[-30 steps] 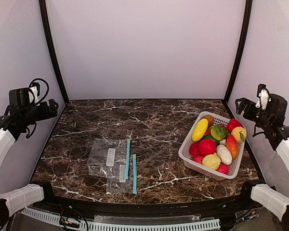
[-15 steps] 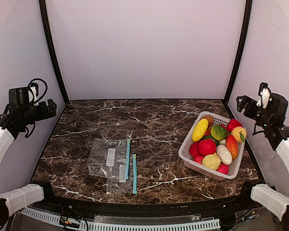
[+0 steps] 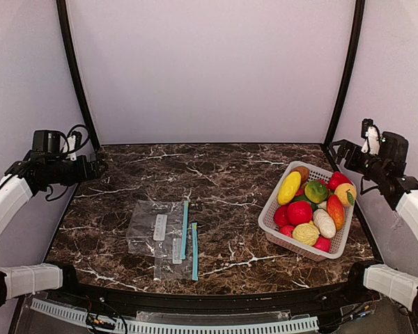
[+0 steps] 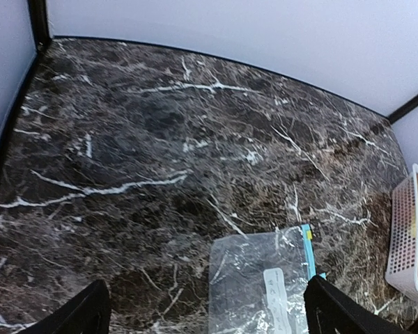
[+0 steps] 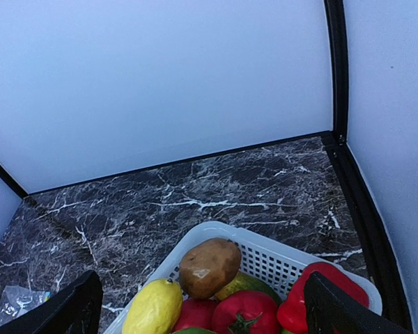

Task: Place the food in the zip-top bag and seal the zipper
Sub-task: Pick up the zipper food storage bag at the center of the board.

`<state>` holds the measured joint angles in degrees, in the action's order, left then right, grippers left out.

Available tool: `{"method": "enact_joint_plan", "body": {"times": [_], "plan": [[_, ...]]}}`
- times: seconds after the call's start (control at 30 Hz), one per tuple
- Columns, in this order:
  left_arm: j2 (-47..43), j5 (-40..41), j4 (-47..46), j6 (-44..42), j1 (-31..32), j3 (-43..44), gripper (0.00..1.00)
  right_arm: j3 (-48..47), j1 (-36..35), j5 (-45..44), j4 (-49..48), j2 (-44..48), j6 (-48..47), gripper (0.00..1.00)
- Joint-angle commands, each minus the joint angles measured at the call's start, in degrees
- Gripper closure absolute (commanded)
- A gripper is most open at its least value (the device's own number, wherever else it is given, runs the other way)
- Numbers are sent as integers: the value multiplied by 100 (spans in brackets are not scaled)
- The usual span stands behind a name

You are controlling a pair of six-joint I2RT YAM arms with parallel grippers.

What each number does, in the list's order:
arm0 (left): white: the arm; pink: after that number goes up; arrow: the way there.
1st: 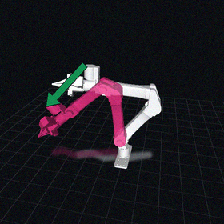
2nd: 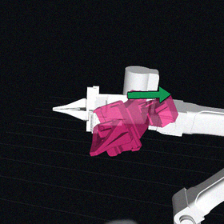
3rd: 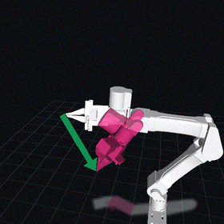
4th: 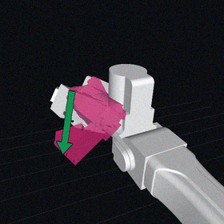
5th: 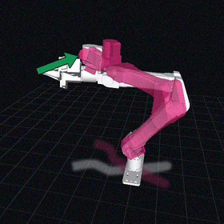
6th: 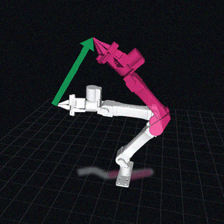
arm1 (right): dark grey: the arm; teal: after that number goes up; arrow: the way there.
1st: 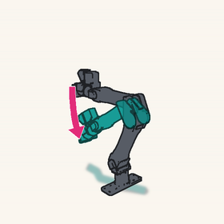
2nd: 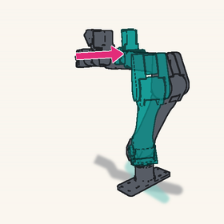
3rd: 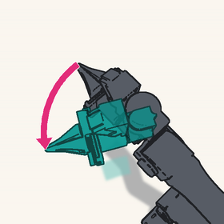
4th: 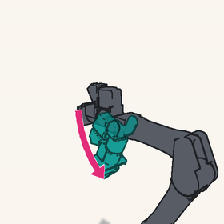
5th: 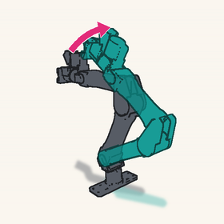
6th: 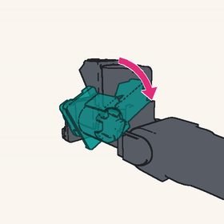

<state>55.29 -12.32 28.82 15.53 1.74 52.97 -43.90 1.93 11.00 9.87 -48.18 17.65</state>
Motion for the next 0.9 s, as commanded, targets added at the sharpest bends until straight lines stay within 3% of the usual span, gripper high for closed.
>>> {"method": "enact_joint_plan", "body": {"times": [0.0, 0.13, 0.5, 0.87], "plan": [[275, -712, -209, 458, 518, -397, 3, -219, -401, 391, 125, -117, -121, 1], [555, -774, -496, 676, 844, -705, 4, -185, -784, 612, 130, -273, -148, 1], [972, -1284, -1258, 896, 988, -1535, 4, -198, -1410, 757, 87, -473, -286, 2], [930, -1503, -1611, 895, 1211, -2126, 5, 333, -1676, 895, 106, 232, 287, 3]]}}
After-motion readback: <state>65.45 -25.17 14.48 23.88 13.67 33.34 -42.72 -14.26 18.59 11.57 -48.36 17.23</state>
